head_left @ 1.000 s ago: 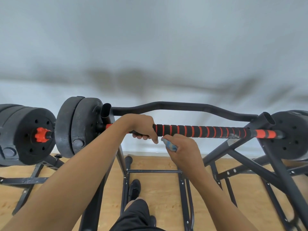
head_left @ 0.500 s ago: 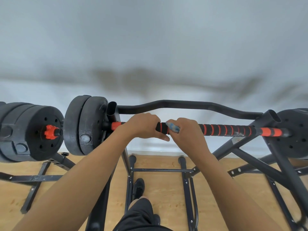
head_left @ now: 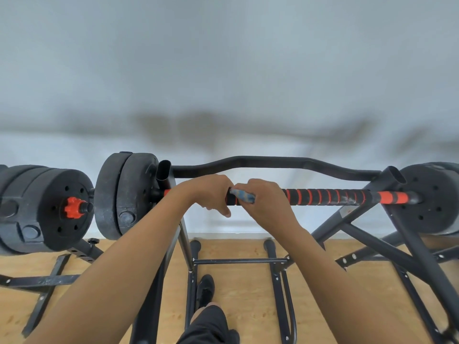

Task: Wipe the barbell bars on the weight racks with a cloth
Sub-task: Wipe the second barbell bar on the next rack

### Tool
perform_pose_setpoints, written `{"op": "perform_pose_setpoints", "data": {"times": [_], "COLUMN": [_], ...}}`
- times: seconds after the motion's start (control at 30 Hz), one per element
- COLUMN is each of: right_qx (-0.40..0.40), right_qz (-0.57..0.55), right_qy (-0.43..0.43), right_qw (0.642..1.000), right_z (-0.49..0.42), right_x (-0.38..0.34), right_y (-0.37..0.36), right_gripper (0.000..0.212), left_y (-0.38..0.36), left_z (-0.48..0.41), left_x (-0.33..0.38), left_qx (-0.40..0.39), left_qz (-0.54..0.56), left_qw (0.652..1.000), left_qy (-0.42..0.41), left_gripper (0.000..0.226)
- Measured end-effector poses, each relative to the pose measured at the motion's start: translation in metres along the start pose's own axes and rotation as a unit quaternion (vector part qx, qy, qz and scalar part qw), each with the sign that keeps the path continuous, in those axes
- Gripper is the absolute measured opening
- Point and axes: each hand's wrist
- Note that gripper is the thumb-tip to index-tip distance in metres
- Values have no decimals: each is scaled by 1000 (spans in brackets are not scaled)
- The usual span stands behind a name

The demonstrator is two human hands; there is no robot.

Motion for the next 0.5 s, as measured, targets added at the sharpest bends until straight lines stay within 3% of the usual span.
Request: {"op": "perform_pose_setpoints", "data": {"times": [0.17, 0.37, 0.5], "right_qx": [-43, 64, 16], "right_qz": [25, -41, 1], "right_qy": [28, 16, 27], "right_qw": [998, 997, 1000], "right_z": [50, 17, 14], "right_x": [12, 9, 6], "right_y": [-10, 7, -7], "right_gripper": [15, 15, 15], "left_y": [1, 2, 2], "left_z": [-1, -1, -1], "left_x": [0, 4, 3], "left_qx": [-7, -11, -22], "left_qz": [29, 19, 34], "left_qw": [1000, 1000, 999], "left_qy": [5, 7, 2], "left_gripper": [26, 23, 21]}}
Point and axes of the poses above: each hand's wrist, its own z-axis away from the middle knuckle, its own y-axis out of the back of the hand, x = y × z
